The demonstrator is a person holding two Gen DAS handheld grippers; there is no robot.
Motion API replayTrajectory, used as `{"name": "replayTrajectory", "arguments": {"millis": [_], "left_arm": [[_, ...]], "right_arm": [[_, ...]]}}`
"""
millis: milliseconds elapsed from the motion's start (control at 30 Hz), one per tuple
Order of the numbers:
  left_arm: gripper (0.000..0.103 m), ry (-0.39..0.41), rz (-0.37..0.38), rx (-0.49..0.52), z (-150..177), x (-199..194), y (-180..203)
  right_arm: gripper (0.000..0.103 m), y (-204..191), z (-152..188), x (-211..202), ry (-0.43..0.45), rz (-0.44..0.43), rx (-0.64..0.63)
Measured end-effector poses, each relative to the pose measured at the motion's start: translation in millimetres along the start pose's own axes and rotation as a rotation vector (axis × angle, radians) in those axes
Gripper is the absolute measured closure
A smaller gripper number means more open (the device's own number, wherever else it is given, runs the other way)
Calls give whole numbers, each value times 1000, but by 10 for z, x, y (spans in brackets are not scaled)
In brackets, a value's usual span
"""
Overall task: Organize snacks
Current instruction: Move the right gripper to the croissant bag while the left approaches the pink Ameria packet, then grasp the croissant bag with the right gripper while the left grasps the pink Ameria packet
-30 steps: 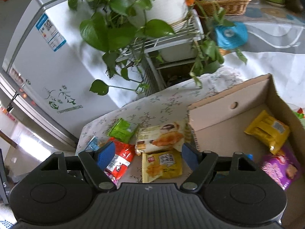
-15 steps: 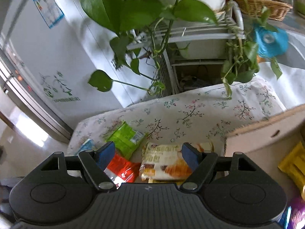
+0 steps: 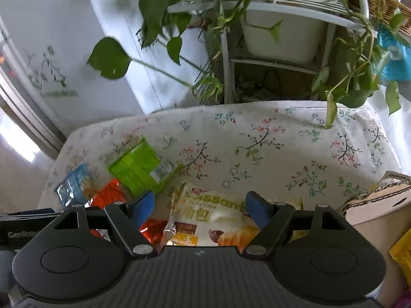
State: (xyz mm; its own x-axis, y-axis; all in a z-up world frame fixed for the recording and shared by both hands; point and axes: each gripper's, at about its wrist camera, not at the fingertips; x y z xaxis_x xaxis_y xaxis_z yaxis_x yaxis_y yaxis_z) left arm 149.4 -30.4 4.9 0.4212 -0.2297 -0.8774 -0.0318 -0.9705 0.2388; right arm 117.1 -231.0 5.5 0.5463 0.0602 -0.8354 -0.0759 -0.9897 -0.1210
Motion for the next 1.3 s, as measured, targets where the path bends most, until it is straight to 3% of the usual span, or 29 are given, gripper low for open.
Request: {"name": "replayTrajectory", "arguments": {"millis": [267,500,833,967,1133,1300], "left_arm": [[1,-23,-8,53,104,-66,-125],[1,-80,-7,118,295,-158,-250],[0,-112,14,241,684,-368,-336],[1,-152,18,234,776,-435,-378],[2,-125,51,144,760,-537,-420],[2,-119,-2,27,779,-504,-362]], "right_arm": [[19,-65,94,-113,-66,-31,3],[14,-258,414,-300,-119,-21,-29],[11,-215,953,-711,-223,-175,116],[11,-256,1090,-833,-250,-174,97],[11,-338,1080,-843,-194,-70,-30],[11,-342,1076,-730,-221,-37,-39]]}}
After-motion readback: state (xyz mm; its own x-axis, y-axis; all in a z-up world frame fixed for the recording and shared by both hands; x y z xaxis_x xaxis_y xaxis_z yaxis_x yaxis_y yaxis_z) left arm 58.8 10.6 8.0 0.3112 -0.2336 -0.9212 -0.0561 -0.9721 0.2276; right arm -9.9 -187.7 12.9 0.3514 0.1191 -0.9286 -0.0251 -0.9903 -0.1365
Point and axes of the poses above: each gripper's, at about its wrist camera, not at the fingertips, and x roughly the way its jaws point, y to its right, z to its underside, and after that the axes turned 4 degrees about z, right-handed
